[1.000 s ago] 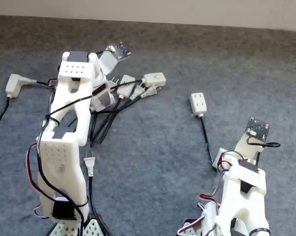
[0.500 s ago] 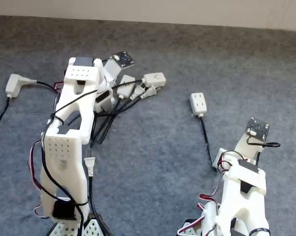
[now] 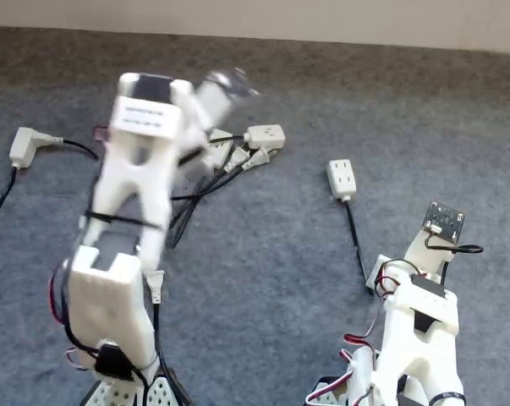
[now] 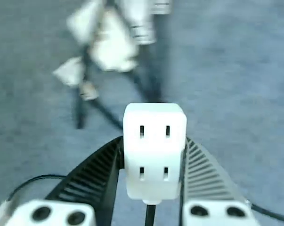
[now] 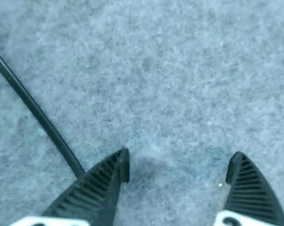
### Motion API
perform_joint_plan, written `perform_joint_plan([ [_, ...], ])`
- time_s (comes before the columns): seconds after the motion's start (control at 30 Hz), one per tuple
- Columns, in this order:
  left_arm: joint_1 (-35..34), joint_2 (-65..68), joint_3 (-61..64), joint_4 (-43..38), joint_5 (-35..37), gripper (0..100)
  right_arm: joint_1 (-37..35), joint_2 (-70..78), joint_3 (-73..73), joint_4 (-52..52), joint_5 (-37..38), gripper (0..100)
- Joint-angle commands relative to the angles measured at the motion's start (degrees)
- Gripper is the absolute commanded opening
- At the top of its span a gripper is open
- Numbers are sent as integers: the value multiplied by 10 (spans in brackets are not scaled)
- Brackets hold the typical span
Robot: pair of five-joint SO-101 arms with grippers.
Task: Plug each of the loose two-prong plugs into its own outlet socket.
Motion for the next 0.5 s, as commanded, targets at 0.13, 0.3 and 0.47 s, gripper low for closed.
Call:
perform_joint_plan([
  [0.13, 203, -90, 258, -43, 24, 4, -5, -15, -2, -8, 6, 324],
  [0.3, 240, -96, 376, -191, 25, 4, -4, -15, -2, -8, 6, 324],
  [0.47, 245, -59, 422, -241, 23, 6, -4, -15, -2, -8, 6, 324],
])
